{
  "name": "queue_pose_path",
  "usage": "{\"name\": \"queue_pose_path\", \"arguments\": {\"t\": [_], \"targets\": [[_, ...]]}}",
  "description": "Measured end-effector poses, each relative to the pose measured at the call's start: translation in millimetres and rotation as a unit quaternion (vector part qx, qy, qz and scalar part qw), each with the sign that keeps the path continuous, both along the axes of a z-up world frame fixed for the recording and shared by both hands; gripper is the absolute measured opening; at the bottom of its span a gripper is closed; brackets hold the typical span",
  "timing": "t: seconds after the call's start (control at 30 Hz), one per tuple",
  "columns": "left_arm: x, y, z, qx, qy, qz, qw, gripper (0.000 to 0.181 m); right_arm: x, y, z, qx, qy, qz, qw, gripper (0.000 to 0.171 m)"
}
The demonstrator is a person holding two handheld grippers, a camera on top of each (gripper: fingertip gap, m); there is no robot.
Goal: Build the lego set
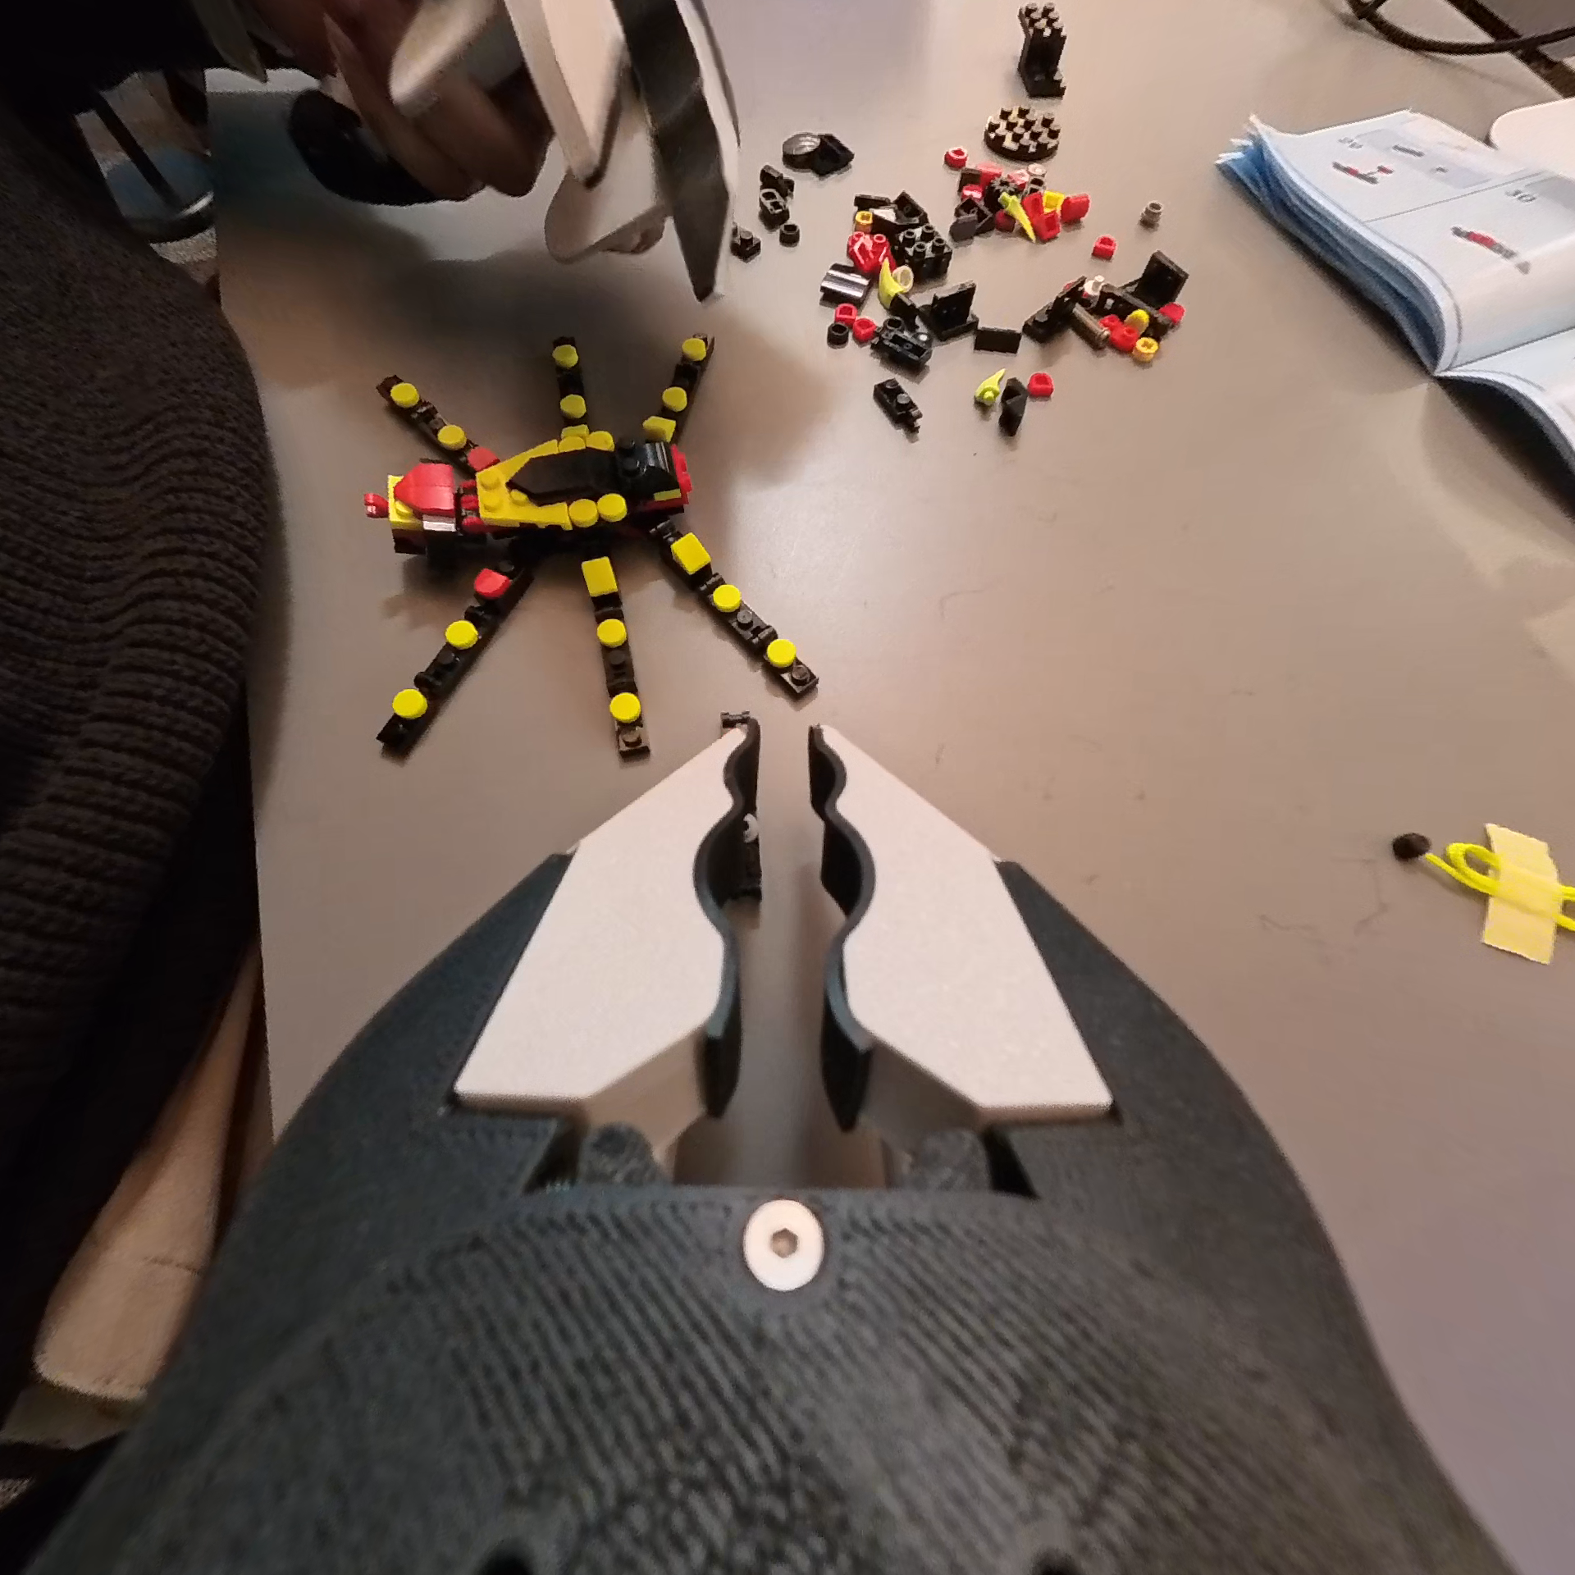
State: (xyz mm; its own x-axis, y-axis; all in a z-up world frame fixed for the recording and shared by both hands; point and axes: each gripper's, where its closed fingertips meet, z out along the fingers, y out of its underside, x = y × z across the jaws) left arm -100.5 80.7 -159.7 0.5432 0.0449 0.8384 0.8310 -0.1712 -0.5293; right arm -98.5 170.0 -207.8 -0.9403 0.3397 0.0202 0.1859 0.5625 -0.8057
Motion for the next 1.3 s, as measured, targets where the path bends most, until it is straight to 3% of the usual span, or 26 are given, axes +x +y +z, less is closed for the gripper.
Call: {"name": "queue_pose_path", "arguments": {"t": [0.27, 0.57, 0.83, 1.07, 1.3], "targets": [[-16.8, -7.7, -0.4, -0.044, 0.121, 0.048, 0.991, 0.000, 0.6, -2.9, 2.2, -0.007, 0.004, 0.006, 1.000, 0.009], [-49.5, -29.2, 4.7, -0.093, 0.226, 0.136, 0.960, 0.000, -2.7, -3.1, 1.5, -0.010, 0.003, 0.000, 1.000, 0.009], [-60.7, -38.1, -8.0, -0.154, 0.273, 0.147, 0.938, 0.000, -6.9, -2.7, 0.4, -0.008, 0.005, -0.010, 1.000, 0.008], [-100.9, -46.8, -21.3, -0.235, 0.317, 0.221, 0.892, 0.000, -5.7, -11.5, 14.1, -0.034, 0.015, -0.014, 0.999, 0.008], [-146.3, -30.5, -31.6, -0.313, 0.380, 0.236, 0.837, 0.000, -0.2, -6.4, 26.7, -0.030, 0.034, -0.045, 0.998, 0.010]]}}
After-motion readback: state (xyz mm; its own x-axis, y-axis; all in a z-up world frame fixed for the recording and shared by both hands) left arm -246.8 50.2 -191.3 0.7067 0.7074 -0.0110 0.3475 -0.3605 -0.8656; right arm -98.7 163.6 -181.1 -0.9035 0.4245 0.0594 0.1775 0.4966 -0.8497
